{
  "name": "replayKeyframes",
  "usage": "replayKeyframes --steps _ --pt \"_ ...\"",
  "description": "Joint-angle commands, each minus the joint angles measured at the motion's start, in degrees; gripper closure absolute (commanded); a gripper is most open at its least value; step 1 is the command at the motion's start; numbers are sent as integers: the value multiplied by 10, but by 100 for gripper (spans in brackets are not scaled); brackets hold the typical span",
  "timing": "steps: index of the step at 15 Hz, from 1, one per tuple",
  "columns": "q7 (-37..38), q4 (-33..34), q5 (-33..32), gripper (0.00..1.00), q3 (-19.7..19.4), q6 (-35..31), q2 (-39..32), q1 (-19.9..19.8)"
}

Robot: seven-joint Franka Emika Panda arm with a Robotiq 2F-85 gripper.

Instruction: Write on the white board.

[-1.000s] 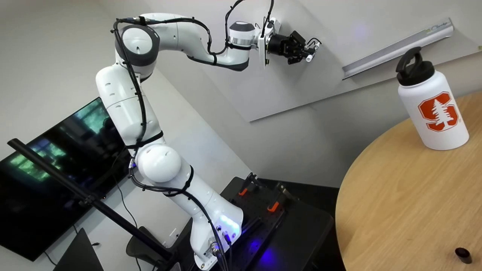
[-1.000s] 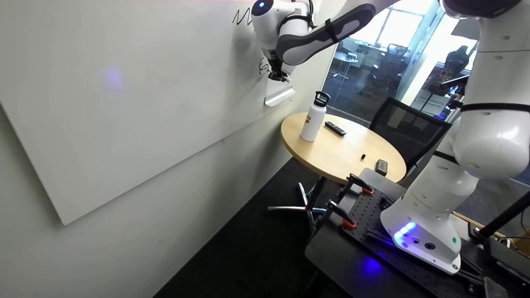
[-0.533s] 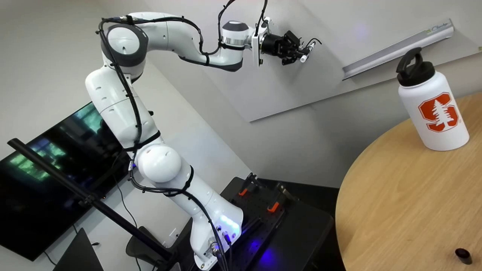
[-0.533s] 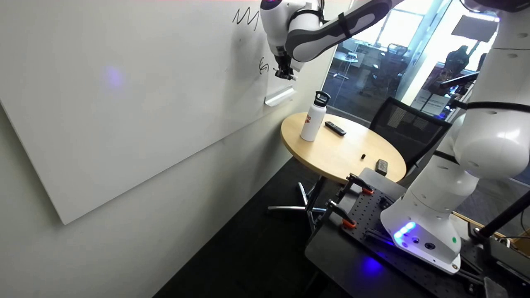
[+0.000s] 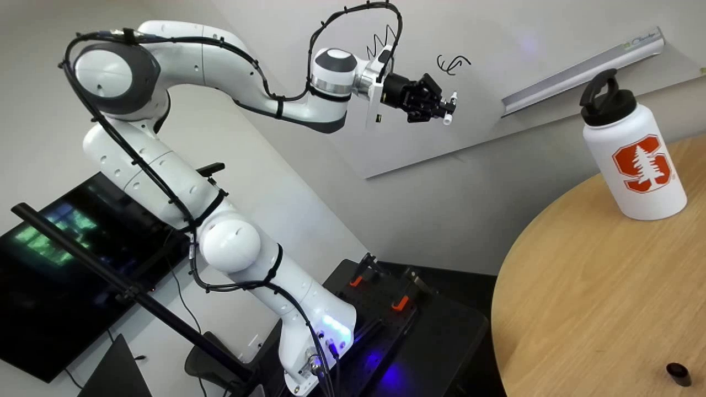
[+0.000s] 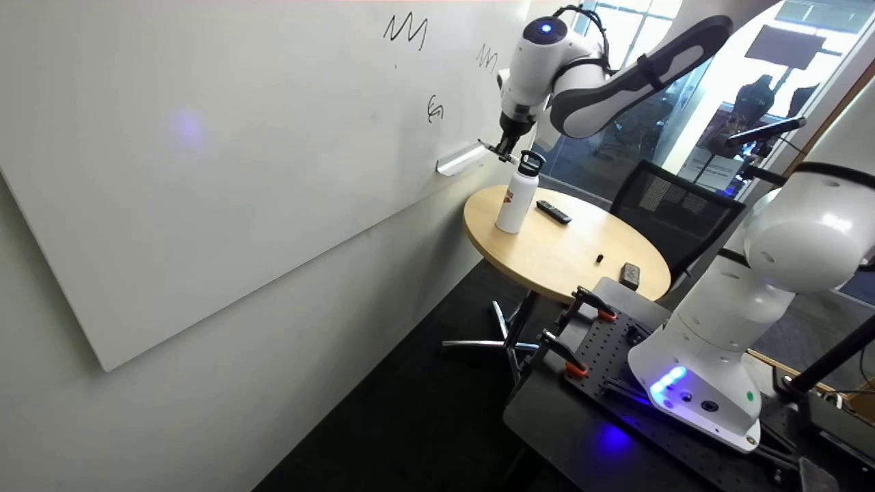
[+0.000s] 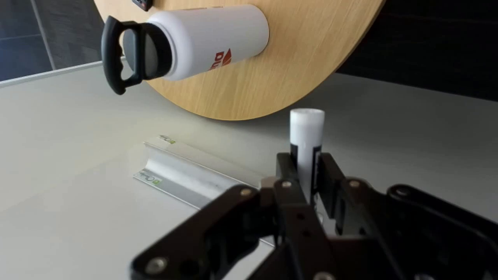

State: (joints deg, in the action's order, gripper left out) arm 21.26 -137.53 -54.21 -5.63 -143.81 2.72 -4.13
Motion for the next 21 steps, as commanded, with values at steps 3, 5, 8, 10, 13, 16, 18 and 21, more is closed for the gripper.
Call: replayKeyframes --steps 3,5,8,10,13,16,18,21 --pt "-45 -60 -6 80 -15 -58 47 -33" --pt "-45 -59 -5 80 -15 -58 46 -34" --pt "-42 -58 -11 93 -13 -60 36 -35" --pt "-61 -75 -17 93 -30 -90 27 -49" --pt "-62 -104 -58 93 -64 -140 -2 -83" --pt "-26 -115 -140 92 -120 -204 -62 -126" --pt "-21 -111 -152 92 -157 -256 -117 -156" --pt "-26 -99 -132 92 -189 -298 -186 -191"
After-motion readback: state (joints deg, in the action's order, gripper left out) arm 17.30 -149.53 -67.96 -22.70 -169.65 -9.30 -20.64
